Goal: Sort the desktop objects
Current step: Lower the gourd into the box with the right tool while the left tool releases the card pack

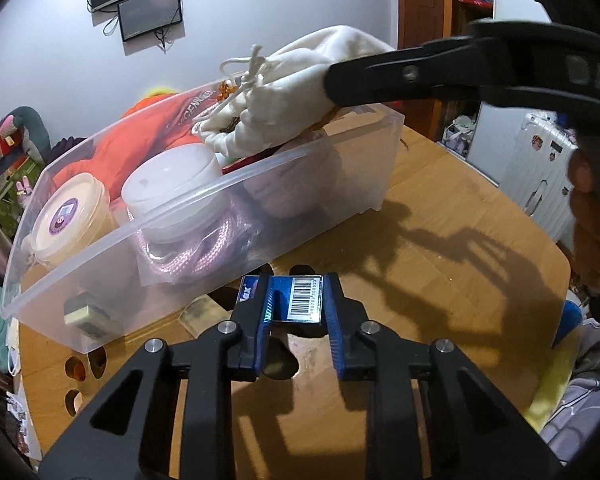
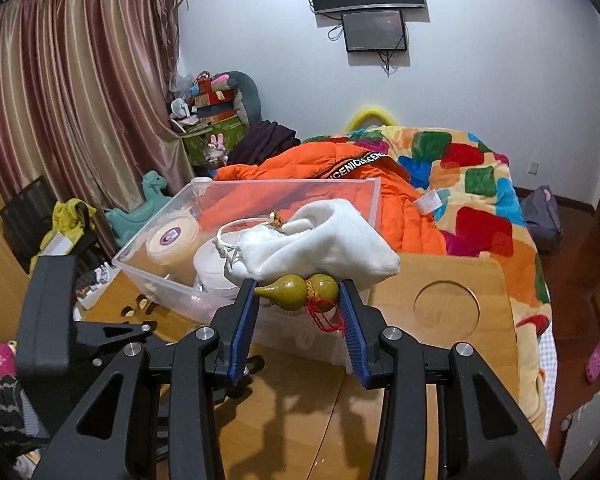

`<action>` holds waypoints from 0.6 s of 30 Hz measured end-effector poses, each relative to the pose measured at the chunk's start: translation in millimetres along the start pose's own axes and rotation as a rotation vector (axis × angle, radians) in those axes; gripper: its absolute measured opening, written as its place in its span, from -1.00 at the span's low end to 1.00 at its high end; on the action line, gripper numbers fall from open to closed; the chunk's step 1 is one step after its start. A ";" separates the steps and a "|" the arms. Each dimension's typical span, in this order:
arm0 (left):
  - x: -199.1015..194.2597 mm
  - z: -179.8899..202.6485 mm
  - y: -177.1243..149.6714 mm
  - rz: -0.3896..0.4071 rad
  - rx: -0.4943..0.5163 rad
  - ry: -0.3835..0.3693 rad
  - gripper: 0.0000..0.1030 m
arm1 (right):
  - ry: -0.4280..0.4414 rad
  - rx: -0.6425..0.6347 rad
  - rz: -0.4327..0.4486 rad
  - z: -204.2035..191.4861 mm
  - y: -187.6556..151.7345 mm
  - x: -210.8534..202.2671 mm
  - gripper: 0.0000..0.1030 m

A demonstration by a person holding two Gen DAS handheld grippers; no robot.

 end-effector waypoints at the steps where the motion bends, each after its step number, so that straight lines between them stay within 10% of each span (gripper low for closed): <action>1: -1.5 -0.4 -2.0 0.002 -0.009 -0.011 -0.53 | -0.007 -0.008 -0.003 -0.7 1.8 2.4 -0.28; 18: -27.8 -20.2 -21.5 0.011 -0.090 -0.051 -0.53 | -0.014 -0.047 -0.086 -9.1 5.8 32.6 -0.27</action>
Point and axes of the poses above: each gripper's, at about its wrist camera, not at the fingertips, and x roughly the way its jaws point, z to its right, y to its top, the point moved 5 cm from there along x, roughly the way its jaws point, and after that the axes turned 6 degrees about -z, right-handed, at the moved point
